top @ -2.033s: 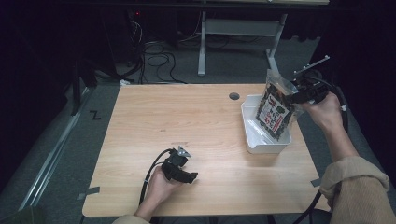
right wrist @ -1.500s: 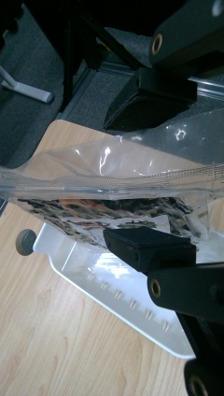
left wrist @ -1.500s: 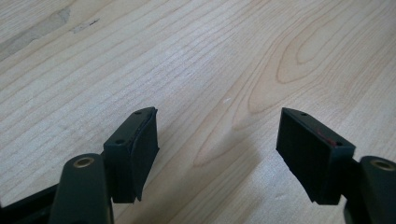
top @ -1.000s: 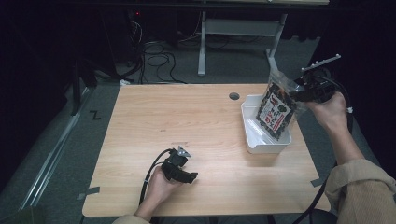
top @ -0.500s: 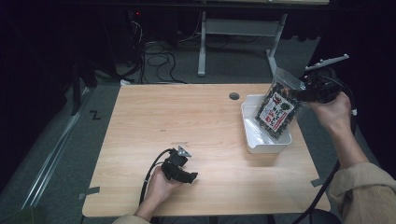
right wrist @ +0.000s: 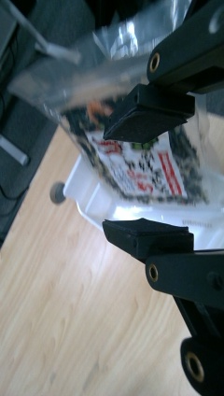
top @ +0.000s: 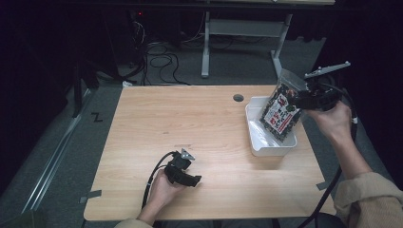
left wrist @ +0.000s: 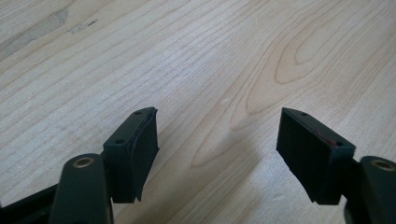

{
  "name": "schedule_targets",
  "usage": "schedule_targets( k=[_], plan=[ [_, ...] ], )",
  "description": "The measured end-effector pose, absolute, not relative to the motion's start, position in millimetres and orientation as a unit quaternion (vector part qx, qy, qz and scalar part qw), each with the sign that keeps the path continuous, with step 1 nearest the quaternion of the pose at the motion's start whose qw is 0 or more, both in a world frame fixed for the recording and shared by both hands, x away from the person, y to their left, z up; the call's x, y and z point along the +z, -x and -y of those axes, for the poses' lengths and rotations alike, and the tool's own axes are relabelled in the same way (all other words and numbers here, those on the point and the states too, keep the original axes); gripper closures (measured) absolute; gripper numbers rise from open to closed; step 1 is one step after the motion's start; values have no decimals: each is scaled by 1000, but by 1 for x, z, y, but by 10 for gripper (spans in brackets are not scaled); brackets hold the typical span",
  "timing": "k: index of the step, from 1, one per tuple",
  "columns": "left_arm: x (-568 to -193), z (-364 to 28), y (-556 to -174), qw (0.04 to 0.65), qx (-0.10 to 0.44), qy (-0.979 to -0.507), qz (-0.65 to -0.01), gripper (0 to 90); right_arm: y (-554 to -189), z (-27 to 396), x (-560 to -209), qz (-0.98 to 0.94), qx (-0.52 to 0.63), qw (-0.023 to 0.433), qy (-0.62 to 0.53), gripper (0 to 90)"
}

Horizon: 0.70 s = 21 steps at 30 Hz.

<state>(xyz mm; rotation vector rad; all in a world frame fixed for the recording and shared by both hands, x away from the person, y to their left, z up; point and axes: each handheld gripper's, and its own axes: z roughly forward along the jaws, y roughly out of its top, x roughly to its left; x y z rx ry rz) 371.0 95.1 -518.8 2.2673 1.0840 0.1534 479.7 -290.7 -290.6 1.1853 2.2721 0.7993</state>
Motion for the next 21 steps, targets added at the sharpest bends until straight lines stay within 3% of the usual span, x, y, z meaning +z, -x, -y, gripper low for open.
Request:
schedule_targets(
  k=[21],
  plan=[
    [-517, -96, -370, 310, 60, -855, -411, 297, -436, 257, -331, -842, 343, 164, -382, 510]
  ],
)
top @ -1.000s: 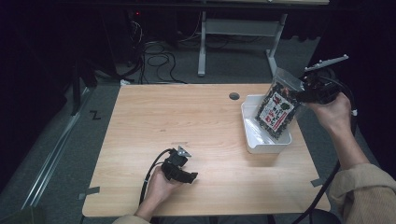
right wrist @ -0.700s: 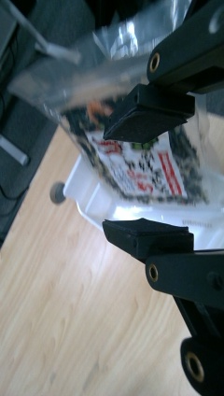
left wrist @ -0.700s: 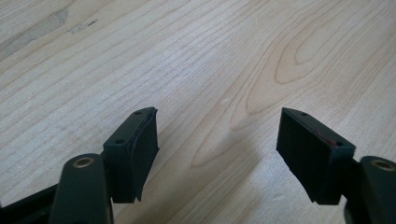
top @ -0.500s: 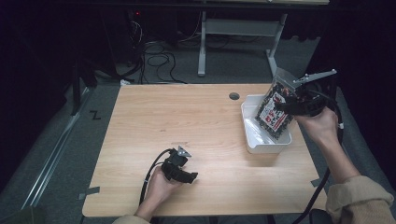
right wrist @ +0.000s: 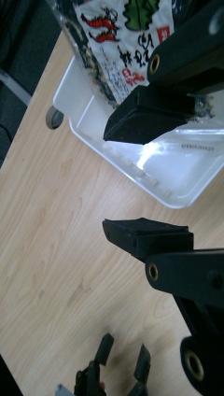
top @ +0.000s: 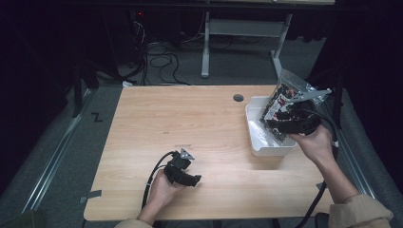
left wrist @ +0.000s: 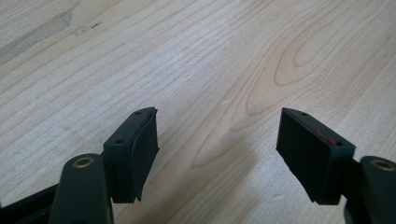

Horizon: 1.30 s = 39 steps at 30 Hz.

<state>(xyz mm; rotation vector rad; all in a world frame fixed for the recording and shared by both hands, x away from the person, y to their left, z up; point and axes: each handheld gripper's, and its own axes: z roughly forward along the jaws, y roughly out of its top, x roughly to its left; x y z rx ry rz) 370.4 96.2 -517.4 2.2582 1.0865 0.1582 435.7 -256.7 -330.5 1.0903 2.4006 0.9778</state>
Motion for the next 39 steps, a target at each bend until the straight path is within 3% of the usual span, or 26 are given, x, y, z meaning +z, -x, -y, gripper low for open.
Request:
schedule_targets(
  k=[18, 39],
  plan=[
    [-516, -97, -370, 312, 62, -854, -411, 298, -410, 247, -346, -844, 365, 142, -366, 510],
    [-513, -100, -369, 318, 64, -851, -413, 301, -383, 247, -406, -846, 375, 106, -362, 509]
  ],
)
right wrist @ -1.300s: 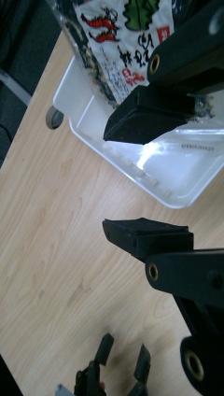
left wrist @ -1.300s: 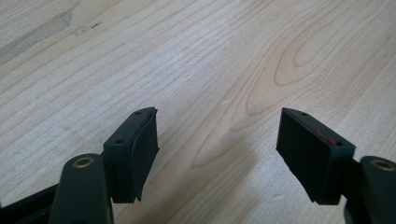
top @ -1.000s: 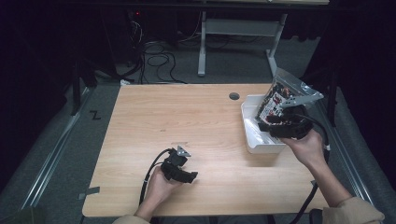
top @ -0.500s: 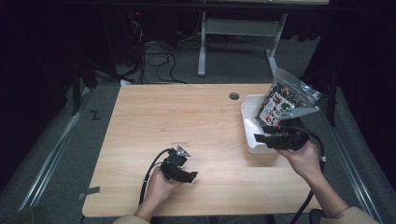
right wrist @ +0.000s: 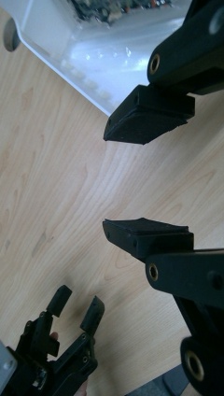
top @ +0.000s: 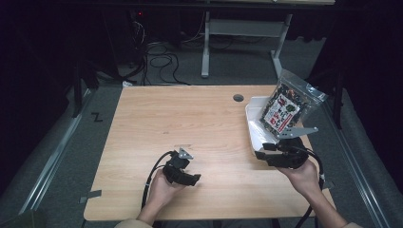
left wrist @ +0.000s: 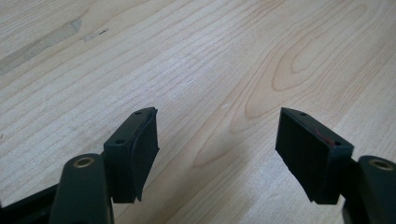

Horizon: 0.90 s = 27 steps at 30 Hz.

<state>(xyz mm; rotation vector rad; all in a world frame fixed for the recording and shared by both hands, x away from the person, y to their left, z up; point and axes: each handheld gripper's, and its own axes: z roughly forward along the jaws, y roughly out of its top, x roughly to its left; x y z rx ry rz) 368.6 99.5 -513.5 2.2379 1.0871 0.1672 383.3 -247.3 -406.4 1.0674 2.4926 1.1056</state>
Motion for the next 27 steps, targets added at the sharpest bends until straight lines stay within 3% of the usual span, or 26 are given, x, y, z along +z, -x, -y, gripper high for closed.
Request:
schedule_targets(
  k=[10, 27],
  plan=[
    [-514, -99, -368, 320, 63, -850, -413, 301, -379, 244, -451, -847, 374, 85, -368, 505],
    [-520, -95, -367, 310, 74, -852, -415, 306, -379, 235, -509, -856, 350, 90, -370, 494]
  ],
)
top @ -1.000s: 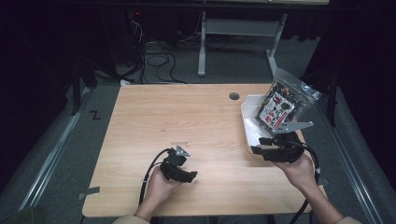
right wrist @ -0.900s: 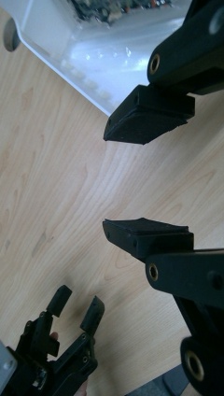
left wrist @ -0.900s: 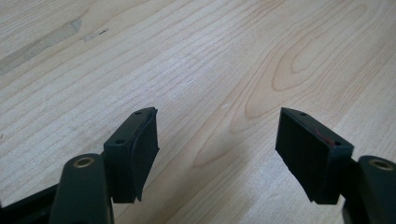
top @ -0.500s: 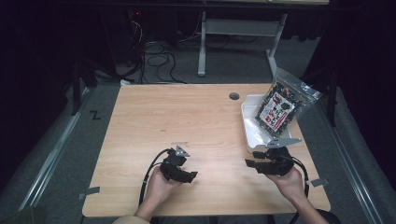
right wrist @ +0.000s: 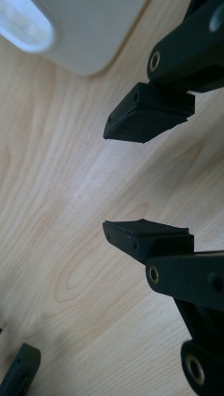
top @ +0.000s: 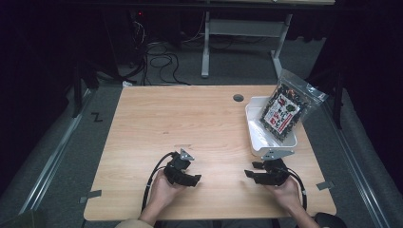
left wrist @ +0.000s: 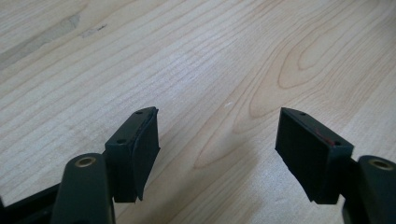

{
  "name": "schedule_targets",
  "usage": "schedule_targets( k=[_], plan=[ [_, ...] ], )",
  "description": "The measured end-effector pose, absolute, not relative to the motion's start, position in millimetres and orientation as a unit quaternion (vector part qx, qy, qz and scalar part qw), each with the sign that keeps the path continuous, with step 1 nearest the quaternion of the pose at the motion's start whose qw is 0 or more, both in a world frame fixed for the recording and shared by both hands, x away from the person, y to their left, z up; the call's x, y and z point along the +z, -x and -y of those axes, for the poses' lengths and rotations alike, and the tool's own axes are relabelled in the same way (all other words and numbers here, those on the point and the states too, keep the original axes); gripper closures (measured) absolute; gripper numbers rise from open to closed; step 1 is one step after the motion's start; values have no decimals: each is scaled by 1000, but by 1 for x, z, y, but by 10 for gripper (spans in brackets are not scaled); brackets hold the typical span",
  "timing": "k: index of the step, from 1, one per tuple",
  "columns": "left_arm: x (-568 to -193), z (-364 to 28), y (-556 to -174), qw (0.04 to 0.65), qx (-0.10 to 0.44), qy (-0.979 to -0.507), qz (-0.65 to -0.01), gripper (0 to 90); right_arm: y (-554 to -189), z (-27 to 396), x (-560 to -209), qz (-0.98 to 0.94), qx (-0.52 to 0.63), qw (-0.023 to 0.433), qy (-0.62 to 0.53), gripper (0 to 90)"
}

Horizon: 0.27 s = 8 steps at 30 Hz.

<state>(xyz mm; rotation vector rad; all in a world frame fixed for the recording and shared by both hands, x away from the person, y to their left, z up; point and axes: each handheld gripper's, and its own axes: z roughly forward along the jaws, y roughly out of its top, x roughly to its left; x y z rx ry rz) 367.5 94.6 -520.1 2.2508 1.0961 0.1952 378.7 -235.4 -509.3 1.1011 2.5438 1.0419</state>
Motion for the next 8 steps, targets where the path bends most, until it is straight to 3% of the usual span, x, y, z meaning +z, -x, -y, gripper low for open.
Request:
schedule_targets(
  k=[8],
  plan=[
    [-519, -96, -366, 317, 79, -846, -420, 305, -378, 236, -516, -857, 343, 89, -375, 485]
  ],
)
